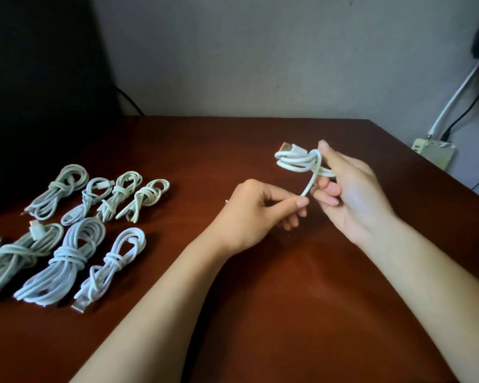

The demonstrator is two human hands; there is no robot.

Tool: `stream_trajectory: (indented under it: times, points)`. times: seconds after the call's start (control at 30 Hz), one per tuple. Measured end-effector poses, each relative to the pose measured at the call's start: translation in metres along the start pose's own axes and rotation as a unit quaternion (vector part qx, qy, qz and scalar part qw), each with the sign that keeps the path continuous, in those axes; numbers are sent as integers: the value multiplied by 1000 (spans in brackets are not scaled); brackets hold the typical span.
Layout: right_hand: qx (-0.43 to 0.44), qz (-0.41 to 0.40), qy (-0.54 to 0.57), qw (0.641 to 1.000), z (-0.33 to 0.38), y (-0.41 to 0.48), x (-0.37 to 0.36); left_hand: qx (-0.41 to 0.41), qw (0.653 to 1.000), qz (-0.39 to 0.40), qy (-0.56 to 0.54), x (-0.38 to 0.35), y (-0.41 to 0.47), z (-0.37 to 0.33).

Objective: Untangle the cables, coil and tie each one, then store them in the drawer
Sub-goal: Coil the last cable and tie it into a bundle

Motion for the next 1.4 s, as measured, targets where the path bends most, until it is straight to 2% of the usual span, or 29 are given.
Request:
stream_trajectory:
  times: [0.1,0.2,0.37,0.47,0.57,0.7,0.8,0.97,1.07,1.2,1.3,1.4]
  points:
    - [-51,51,70,995,-3,-3,-7,14,999,34,-18,10,-1,-2]
    - [-81,131,78,985,-4,-10,-17,27,997,53,-55,19,-4,0]
    - [-94,210,-31,973,-6,-16,-22,38,995,62,-66,32,-7,3]
    - [-94,238,-111,960,-4,-20,-23,56,995,81,-26,37,-9,3]
    - [-88,248,-147,953,-2,-24,-24,66,997,44,-6,45,-8,4]
    - [-77,239,-172,953,0,-24,-26,40,998,-19,-34,52,-4,3]
    - [-41,216,-247,944,-2,-22,-24,56,994,-59,-69,56,-3,5]
    - [81,156,-454,874,-9,-19,-26,112,986,-109,-63,50,-3,7]
    - [137,122,-508,841,-8,-17,-27,124,980,-145,-60,47,-4,5]
    - [143,97,-478,861,-13,-11,-21,134,967,-180,-122,45,-5,1]
    - [140,68,-439,885,-15,-5,-15,143,960,-170,-173,43,-7,-2]
    - [166,26,-458,873,-10,-3,-10,113,970,-133,-170,35,-7,-10]
Point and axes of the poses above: each hand's wrist, its own y-axis towards the middle knuckle, its own x-axis out of the back of the hand, z = x × y, the point moved 5 cm from there along y, towards the middle knuckle, and after that the axes turned 2 degrees about -y, right-handed, at the moved point
